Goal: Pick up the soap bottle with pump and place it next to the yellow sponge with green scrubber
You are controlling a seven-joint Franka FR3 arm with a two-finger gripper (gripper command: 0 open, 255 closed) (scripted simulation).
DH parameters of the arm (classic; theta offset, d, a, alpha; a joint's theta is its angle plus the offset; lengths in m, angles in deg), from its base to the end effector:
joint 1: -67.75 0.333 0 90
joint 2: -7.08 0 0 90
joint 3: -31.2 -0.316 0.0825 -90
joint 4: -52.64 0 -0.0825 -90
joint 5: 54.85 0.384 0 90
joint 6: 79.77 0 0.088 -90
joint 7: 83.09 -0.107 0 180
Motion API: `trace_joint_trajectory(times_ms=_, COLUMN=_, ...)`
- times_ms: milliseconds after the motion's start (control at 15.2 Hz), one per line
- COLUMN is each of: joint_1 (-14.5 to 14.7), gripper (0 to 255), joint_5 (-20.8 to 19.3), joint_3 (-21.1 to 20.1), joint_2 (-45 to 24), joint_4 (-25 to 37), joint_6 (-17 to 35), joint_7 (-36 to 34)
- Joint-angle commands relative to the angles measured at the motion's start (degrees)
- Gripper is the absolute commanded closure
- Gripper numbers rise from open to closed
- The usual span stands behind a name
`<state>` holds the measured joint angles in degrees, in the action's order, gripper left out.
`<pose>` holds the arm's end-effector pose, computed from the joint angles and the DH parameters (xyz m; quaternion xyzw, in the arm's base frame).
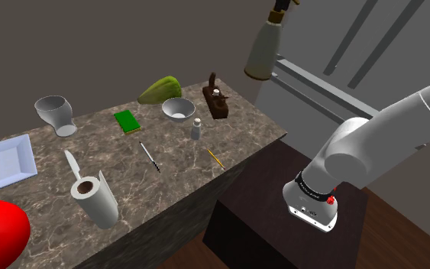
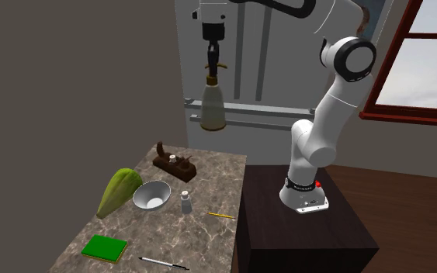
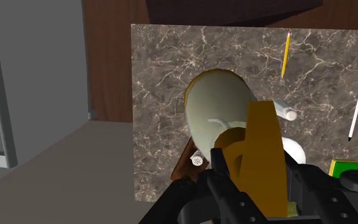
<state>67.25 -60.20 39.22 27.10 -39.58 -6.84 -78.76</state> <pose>0.3919 -0.0874 0.7464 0.9987 -0.0464 0.0022 0.0210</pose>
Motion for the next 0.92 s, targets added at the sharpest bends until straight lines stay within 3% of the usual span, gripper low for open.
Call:
trace_joint_trajectory(times_ms=0, joint_1=0.70, gripper=255, joint_5=0.65, joint_3=-1.54, joint_2=-0.48, joint_4=-1.96, joint_6=2.30, joint_7=-2.55)
trace_joint_trajectory(times_ms=858, joint_1=5.19, gripper=255, joint_5=3.30, joint_3=-9.88, joint_2=-8.63, joint_4=-8.15, joint_6=15.97, joint_7=-16.17)
